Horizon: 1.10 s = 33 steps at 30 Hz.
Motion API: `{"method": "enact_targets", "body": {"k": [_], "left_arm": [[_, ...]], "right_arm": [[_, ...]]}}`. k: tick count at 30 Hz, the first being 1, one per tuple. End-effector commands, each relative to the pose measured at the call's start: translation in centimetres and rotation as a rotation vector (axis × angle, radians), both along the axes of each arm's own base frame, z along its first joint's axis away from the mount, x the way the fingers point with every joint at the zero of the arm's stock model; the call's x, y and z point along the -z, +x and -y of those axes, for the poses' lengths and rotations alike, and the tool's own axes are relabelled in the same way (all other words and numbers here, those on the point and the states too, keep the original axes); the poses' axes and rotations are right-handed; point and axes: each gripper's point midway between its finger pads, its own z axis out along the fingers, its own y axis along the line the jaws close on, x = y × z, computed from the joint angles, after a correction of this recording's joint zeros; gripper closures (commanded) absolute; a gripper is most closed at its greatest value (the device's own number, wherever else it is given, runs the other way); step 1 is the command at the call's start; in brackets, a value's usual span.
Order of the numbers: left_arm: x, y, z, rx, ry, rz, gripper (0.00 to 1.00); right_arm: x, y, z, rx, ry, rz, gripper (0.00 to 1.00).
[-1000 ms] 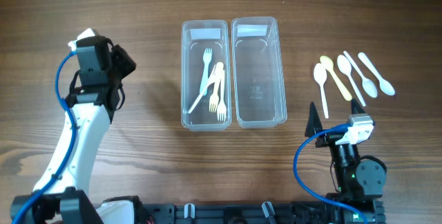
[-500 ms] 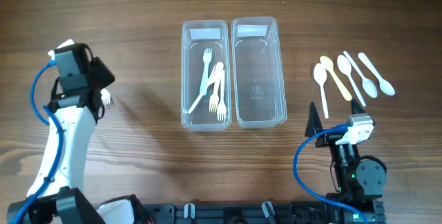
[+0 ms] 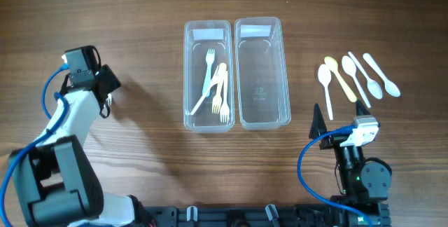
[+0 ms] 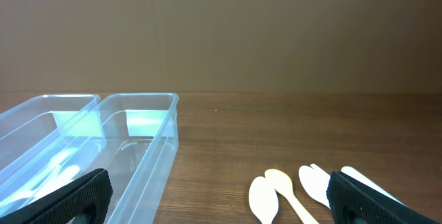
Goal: Pack container
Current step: 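Grasp the last white fork by its handle with the left gripper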
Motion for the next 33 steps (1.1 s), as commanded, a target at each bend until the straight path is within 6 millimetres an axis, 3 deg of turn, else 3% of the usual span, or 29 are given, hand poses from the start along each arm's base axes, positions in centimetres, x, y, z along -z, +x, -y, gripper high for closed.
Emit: {"method": "enact_targets", "body": {"k": [1, 9, 15, 22, 33], "left_arm": [[1.9, -0.4, -0.2, 0.006, -0.005, -0.049, 0.41], [3.2, -0.2, -0.3, 0.005, -0.008, -0.062, 0.40], [2.9, 0.3, -0.4, 0.005, -0.003, -0.039, 0.52], [3.3, 0.4, -0.5, 0.005, -0.003, -0.042, 0.50], [5.7, -0.3, -1.0, -0.013, -0.018, -0.096, 0.47]], "right_arm": [[-0.1, 0.0, 0.0, -0.002, -0.005, 0.006, 0.00], [-0.1, 0.0, 0.0, -0.002, -0.004, 0.006, 0.00], [-0.1, 0.0, 0.0, -0.002, -0.005, 0.006, 0.00], [-0.1, 0.0, 0.0, -0.002, -0.005, 0.006, 0.00], [-0.1, 0.0, 0.0, -0.002, -0.005, 0.006, 0.00]]}}
